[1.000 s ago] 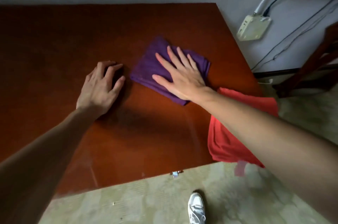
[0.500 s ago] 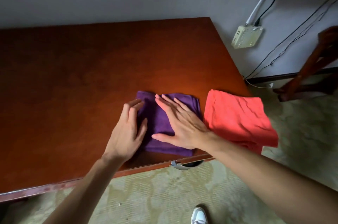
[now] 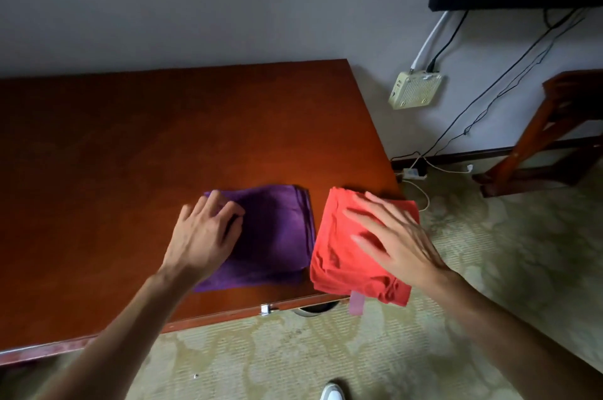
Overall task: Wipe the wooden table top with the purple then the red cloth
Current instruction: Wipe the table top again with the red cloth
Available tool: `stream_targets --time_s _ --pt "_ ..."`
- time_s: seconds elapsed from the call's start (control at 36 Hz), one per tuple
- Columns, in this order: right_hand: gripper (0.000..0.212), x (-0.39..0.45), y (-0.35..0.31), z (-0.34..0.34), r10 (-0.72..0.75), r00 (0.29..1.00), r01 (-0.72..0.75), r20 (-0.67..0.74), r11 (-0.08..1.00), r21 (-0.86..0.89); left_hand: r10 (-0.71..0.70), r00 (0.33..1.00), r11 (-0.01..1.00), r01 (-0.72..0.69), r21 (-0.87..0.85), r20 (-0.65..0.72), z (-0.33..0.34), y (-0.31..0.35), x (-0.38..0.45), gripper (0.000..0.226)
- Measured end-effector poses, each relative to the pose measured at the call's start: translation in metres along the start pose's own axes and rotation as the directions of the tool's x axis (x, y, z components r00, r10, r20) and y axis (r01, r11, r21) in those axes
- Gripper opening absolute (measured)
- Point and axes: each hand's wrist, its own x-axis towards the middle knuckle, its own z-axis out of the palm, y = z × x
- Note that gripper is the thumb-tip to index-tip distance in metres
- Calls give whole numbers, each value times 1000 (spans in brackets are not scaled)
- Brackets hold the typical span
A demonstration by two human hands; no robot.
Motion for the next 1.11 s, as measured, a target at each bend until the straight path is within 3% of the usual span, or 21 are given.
stream_targets --time_s 0.17,0.28,0.42,0.64,0.86,1.11 --pt "69 4 -4 12 -65 985 85 162 989 -120 78 996 996 -76 -48 37 0 10 53 39" --pt "79 5 3 15 -115 966 153 232 976 -153 27 997 989 -16 -147 76 9 1 74 46" --pt "72 31 22 21 -213 947 235 241 970 -65 10 992 958 26 -284 125 20 -20 96 49" --pt "68 161 79 31 -395 873 426 286 904 -51 53 988 975 -19 -219 148 27 -59 109 46" --pt "65 313 141 46 -359 897 387 256 920 -65 150 968 959 -93 -269 199 29 -91 124 47" --pt "65 401 173 47 -222 944 243 245 968 -60 172 966 970 -133 -202 192 41 -105 131 47"
